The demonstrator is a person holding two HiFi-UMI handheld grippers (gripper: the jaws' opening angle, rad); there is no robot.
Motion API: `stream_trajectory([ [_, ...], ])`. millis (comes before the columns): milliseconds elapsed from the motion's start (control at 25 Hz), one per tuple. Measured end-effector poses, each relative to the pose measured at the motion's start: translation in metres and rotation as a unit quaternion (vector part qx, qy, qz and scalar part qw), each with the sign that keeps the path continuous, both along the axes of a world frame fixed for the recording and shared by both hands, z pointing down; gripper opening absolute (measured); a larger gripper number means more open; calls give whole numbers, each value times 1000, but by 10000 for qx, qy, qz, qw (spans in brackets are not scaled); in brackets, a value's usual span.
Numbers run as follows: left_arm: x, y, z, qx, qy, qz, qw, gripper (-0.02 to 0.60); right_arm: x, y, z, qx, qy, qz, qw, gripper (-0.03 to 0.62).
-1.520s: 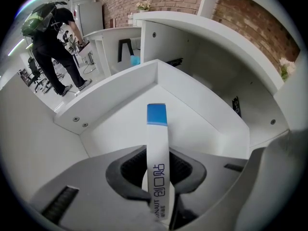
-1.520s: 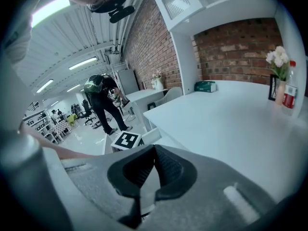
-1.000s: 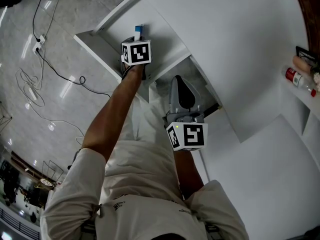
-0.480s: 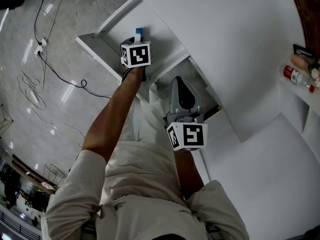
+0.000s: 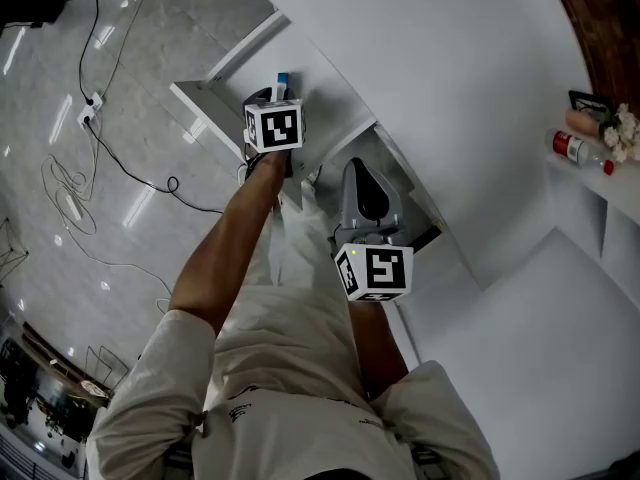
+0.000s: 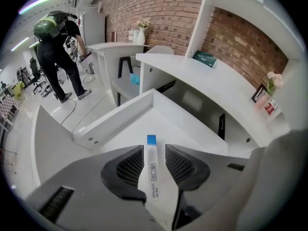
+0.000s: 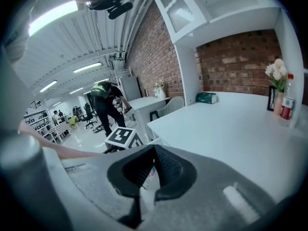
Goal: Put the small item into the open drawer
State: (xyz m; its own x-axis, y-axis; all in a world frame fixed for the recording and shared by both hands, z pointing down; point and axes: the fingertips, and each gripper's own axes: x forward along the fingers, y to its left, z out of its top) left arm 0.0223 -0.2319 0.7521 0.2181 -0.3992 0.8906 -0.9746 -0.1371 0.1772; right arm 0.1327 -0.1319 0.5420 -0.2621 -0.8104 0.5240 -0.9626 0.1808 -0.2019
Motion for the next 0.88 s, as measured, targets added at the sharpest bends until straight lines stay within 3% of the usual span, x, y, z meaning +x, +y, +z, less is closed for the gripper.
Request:
stream_trajectory([
  [400, -15, 3, -109, 745, 272, -39, 9968, 96, -14, 2, -58, 386, 64, -35, 9992, -2],
  [880, -27, 20, -235, 1758, 549, 221, 9826, 13, -31, 12, -138, 1018, 124, -63, 9947, -2],
])
